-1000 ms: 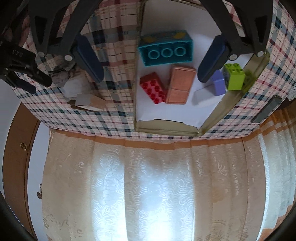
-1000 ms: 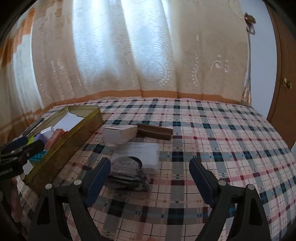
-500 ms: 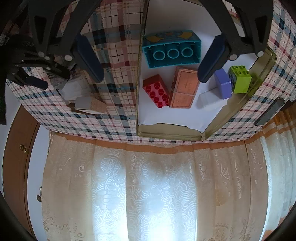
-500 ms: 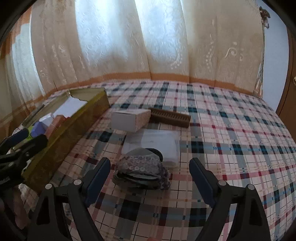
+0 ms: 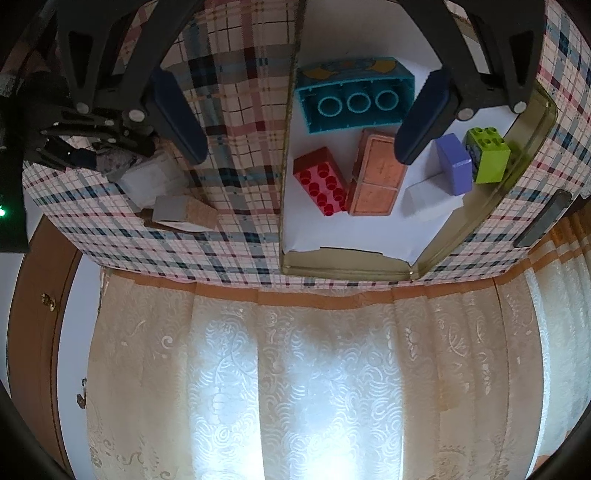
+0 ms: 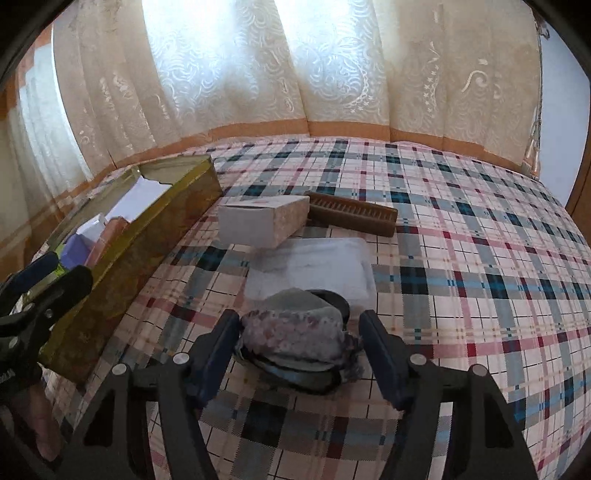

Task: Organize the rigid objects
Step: 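Grasp the grey fabric pouch with the right gripper while the left gripper reaches the white box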

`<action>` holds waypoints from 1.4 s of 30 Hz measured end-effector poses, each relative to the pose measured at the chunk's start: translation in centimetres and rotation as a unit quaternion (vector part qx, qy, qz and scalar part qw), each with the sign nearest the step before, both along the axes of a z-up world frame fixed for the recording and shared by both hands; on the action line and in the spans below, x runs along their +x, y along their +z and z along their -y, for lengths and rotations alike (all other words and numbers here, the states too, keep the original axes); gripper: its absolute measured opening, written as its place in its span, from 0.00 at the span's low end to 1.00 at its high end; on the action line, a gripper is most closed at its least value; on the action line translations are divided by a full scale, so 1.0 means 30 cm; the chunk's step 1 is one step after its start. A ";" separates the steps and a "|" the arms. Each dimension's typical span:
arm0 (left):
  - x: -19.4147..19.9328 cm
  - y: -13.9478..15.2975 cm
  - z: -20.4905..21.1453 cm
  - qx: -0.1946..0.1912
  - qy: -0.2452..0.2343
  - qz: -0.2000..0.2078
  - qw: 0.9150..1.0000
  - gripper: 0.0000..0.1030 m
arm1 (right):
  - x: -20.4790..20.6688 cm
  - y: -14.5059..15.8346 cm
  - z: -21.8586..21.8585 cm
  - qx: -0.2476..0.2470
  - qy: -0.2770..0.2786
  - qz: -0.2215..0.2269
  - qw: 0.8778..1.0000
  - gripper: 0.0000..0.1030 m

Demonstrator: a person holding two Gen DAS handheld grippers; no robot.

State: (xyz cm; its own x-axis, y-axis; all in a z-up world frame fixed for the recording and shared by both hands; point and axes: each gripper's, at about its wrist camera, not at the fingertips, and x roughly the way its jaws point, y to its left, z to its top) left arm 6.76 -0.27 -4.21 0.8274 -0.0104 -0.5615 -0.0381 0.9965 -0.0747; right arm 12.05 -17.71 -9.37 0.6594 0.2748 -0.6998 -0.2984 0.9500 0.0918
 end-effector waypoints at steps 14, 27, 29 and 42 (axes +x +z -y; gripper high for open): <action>0.158 0.084 0.199 0.015 -0.055 -0.015 0.998 1.00 | 0.004 0.081 0.155 -0.003 -0.100 0.095 0.990 0.66; 0.379 0.025 0.337 0.022 -0.079 -0.057 0.995 1.00 | 0.094 0.073 0.269 0.018 -0.149 0.075 0.986 0.66; 0.403 0.010 0.339 0.019 -0.078 -0.067 0.995 0.99 | 0.095 0.072 0.273 0.021 -0.151 0.073 0.986 0.67; 0.460 -0.049 0.346 0.012 -0.087 -0.095 0.992 0.74 | 0.083 0.081 0.266 0.013 -0.152 0.085 0.985 0.67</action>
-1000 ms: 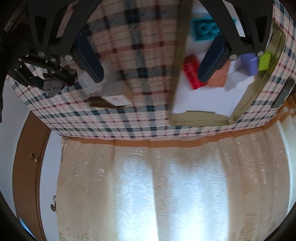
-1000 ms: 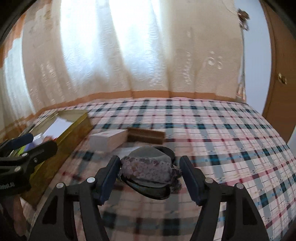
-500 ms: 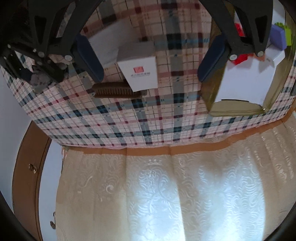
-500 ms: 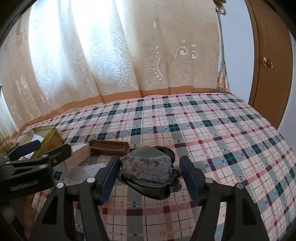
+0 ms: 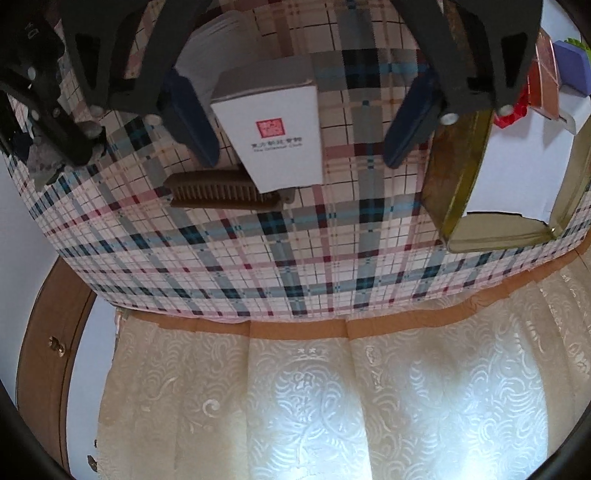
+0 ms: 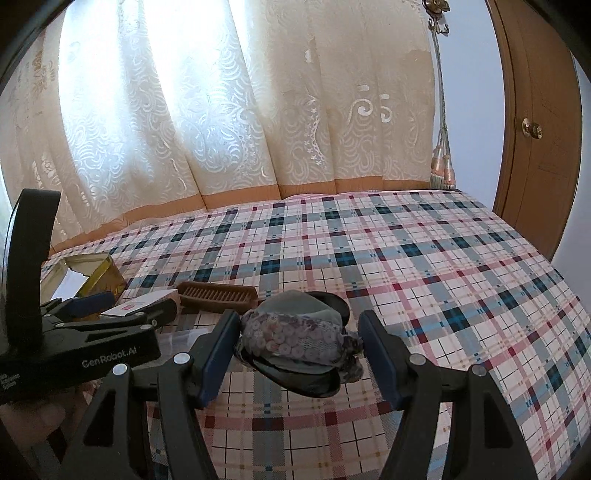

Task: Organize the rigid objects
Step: 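Grasp the grey fabric pouch with the right gripper while the left gripper reaches the white box, then close the left gripper around the white red-labelled box, then lift the white box and grey pouch and carry both toward the gold tin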

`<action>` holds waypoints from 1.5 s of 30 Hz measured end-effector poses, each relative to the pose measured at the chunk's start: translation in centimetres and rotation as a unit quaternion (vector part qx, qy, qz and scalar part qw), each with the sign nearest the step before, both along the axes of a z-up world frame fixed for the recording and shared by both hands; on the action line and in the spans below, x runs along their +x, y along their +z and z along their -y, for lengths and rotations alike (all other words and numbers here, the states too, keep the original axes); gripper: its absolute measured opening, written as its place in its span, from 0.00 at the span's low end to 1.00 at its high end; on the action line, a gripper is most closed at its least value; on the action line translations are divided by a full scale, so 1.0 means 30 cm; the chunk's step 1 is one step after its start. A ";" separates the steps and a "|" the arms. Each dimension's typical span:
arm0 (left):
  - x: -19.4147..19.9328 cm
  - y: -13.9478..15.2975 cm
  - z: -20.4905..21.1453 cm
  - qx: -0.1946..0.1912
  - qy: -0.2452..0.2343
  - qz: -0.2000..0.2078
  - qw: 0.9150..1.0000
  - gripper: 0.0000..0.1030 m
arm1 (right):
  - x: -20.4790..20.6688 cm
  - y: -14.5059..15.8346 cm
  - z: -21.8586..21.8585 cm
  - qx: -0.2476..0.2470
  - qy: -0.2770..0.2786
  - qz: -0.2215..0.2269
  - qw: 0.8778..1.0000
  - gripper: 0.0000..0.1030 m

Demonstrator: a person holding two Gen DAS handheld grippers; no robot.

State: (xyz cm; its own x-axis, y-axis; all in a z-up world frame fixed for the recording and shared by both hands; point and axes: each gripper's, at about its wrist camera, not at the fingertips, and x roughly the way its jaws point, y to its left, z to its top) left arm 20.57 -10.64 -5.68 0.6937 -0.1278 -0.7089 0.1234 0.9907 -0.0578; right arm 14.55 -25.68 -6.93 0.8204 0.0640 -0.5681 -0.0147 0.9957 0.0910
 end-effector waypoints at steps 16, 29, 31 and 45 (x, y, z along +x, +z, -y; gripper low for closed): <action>-0.086 0.033 -0.029 0.000 0.003 0.046 0.999 0.39 | -0.020 0.008 0.006 0.005 -0.003 0.017 1.000 0.67; -0.186 0.031 -0.058 0.006 0.027 0.086 0.996 0.39 | -0.036 0.018 0.001 0.003 0.000 0.032 0.999 0.67; -0.199 0.033 -0.068 0.002 0.032 0.090 0.995 0.39 | -0.040 0.020 -0.002 0.002 0.002 0.035 0.999 0.67; -0.291 0.062 -0.089 0.003 0.045 0.143 0.989 0.39 | -0.091 0.046 -0.019 -0.014 0.002 0.080 0.997 0.67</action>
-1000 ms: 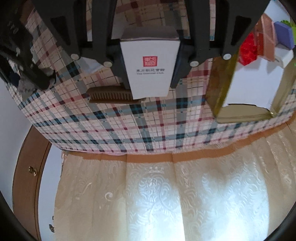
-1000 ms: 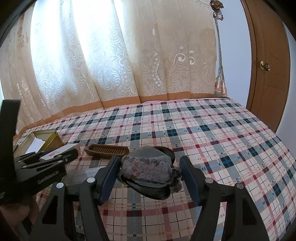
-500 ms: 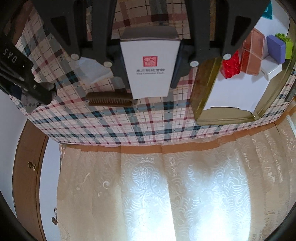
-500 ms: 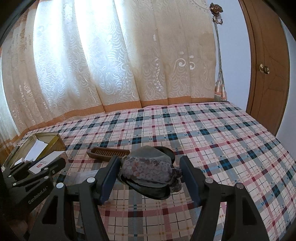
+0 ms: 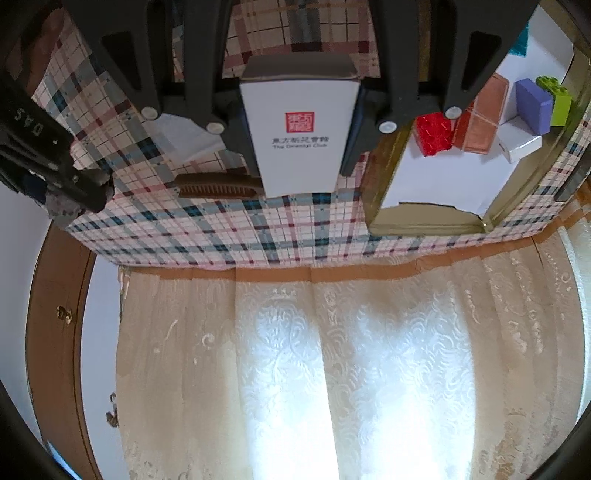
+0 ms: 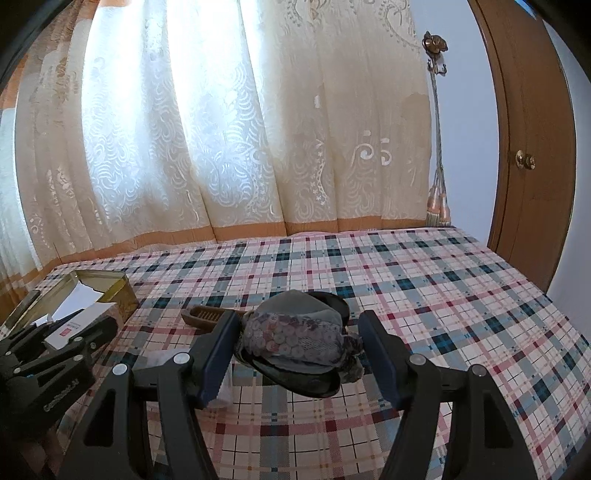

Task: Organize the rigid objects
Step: 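Lift the white box and grey pouch and carry both toward the gold tin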

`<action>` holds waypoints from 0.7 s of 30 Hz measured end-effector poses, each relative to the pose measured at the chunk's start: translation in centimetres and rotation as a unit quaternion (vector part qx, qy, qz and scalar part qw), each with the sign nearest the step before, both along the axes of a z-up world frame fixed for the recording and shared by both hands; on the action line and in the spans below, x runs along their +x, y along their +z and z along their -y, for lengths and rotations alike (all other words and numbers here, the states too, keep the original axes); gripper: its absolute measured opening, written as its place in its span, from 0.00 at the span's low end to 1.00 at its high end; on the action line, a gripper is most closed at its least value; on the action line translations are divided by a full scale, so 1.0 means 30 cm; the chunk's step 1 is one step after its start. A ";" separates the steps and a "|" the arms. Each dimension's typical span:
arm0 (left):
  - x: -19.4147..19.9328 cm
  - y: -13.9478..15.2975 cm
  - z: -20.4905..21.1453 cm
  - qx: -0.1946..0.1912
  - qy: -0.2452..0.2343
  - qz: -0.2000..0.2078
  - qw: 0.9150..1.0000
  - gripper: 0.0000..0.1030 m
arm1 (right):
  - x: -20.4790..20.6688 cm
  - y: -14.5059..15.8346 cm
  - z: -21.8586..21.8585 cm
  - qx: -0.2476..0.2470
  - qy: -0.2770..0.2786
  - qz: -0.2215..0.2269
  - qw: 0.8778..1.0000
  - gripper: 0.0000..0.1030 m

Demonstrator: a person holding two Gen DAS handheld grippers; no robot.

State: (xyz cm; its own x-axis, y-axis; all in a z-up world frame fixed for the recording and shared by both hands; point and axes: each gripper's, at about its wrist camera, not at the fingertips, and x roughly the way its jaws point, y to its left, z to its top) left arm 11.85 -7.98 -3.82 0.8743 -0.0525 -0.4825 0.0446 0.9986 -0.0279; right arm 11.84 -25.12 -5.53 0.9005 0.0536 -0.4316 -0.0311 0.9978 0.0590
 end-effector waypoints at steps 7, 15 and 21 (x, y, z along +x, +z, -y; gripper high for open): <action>-0.062 0.019 0.006 0.013 0.001 0.030 0.999 0.39 | -0.019 0.005 -0.003 0.004 0.001 0.010 1.000 0.67; -0.124 0.024 -0.027 0.002 0.003 0.045 0.999 0.39 | -0.062 0.014 -0.035 -0.010 0.005 0.031 0.999 0.67; -0.140 0.021 -0.048 -0.006 0.002 0.045 0.999 0.39 | -0.079 0.019 -0.048 -0.016 0.006 0.042 0.999 0.67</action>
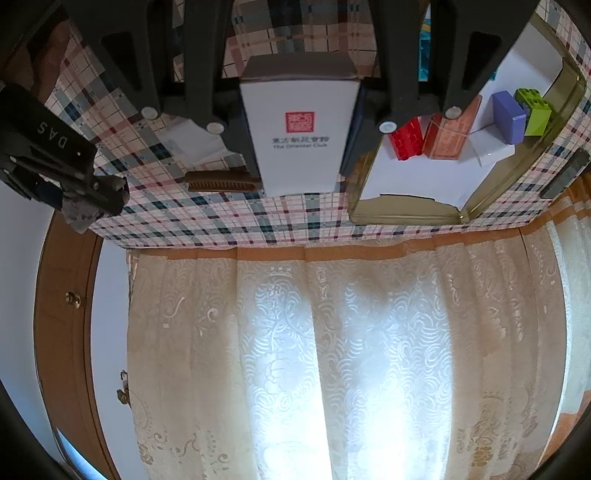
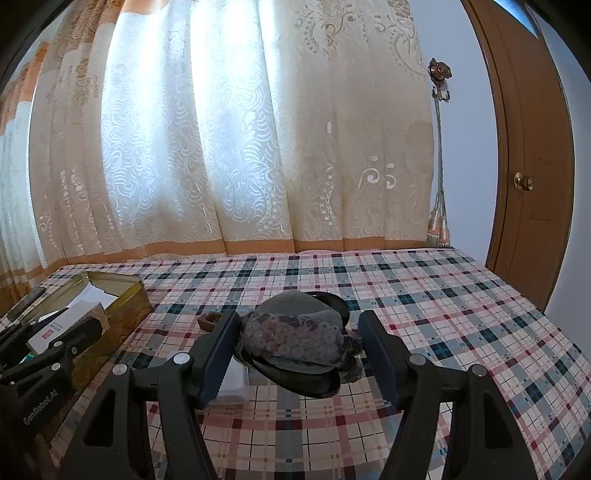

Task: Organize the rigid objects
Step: 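Lift the white box and grey pouch and carry both toward the gold tin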

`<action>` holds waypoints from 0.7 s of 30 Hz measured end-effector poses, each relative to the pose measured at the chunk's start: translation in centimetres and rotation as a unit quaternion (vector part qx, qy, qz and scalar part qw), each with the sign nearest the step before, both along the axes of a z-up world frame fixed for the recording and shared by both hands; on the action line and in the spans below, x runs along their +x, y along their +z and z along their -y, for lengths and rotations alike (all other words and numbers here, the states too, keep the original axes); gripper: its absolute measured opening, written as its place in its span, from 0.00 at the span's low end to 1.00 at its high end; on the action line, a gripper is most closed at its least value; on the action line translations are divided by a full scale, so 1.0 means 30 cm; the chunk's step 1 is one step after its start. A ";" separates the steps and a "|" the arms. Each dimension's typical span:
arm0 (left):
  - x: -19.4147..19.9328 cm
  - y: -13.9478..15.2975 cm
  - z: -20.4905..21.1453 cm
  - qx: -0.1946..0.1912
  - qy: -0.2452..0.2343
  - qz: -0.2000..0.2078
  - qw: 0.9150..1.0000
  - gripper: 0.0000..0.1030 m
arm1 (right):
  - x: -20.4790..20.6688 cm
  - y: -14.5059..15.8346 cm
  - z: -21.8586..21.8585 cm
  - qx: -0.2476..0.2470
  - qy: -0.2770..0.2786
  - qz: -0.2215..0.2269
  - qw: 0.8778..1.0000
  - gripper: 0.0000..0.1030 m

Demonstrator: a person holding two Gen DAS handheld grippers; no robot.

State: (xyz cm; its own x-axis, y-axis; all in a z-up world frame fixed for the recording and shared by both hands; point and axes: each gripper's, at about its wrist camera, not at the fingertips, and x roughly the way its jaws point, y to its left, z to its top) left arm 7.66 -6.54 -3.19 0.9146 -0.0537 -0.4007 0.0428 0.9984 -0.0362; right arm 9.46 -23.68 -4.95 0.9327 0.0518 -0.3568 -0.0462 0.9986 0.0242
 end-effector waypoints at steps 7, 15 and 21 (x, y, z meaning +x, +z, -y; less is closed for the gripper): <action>-0.017 0.002 -0.008 0.000 0.004 0.006 1.000 0.39 | -0.017 0.005 -0.004 0.003 -0.001 0.008 1.000 0.67; -0.040 0.007 -0.025 0.001 0.015 0.016 1.000 0.39 | -0.064 0.013 -0.048 -0.008 0.013 0.028 0.999 0.67; -0.062 0.008 -0.043 0.003 0.017 0.023 1.000 0.39 | -0.066 0.014 -0.058 -0.009 0.015 0.029 0.999 0.67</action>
